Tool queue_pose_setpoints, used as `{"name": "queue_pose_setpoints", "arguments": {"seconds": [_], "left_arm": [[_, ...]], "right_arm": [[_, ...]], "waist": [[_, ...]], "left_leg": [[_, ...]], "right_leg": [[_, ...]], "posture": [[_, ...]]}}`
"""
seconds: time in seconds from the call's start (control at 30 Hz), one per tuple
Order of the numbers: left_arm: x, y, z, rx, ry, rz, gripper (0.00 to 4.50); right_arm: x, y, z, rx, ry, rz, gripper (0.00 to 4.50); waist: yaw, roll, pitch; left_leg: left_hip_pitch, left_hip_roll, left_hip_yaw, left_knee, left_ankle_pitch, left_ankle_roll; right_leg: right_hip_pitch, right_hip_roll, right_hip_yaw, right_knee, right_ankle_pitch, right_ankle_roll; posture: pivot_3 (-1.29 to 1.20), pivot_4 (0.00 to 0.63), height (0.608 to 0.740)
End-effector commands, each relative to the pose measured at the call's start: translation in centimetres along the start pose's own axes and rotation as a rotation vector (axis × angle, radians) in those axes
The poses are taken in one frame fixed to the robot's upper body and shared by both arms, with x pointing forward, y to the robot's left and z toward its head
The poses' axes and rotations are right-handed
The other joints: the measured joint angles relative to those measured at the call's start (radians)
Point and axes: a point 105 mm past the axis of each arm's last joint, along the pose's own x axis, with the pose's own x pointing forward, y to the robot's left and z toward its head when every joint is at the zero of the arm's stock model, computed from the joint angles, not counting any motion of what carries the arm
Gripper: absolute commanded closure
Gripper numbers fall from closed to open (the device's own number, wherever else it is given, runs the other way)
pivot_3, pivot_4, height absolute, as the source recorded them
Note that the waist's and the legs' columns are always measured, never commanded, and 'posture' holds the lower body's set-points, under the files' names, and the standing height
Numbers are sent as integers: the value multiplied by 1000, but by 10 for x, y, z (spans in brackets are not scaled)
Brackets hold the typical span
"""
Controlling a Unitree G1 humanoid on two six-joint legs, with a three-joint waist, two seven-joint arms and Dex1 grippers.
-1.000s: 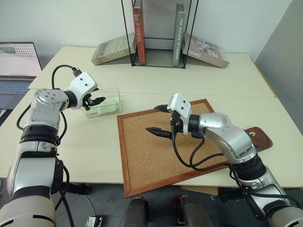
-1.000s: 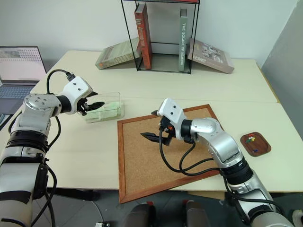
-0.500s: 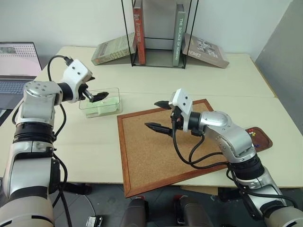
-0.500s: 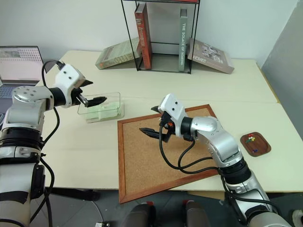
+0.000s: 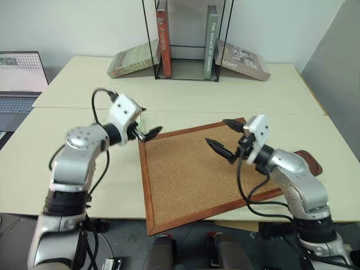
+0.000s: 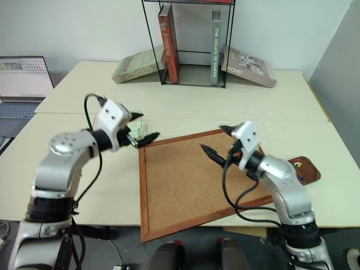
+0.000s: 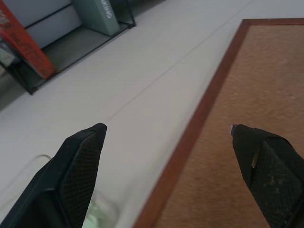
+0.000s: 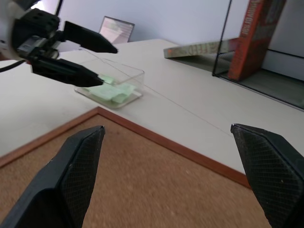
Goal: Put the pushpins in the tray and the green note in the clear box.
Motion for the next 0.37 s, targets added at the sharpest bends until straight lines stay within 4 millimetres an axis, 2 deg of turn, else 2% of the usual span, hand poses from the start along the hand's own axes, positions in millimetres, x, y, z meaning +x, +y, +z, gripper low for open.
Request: {"name": "queue_pose_setpoints", "arguments": {"seconds": [0.03,0.2,0.37], "left_arm": [[-15,-16,3,27,-35,8,47],[-29,-20,-17,4,20,1,47],[-37,-25,-21,-14,11,-2,47]], "right_arm": [[-25,0,7,-36,-31,-3,0],[-46,1,-4,-10,11,28,0],[-53,-3,-14,5,51,41,0]], "waist": [[0,0,0],[-1,0,0],[1,0,0]], "left_leg": [[1,0,0,0,0,0],[12,1,1,-2,0,0],[11,0,0,-2,0,0]], "right_leg": [[1,0,0,0,0,0],[10,1,0,-1,-1,-1],[11,0,0,-2,-1,-1]], "posture": [[0,150,740],[0,150,740],[0,150,740]]}}
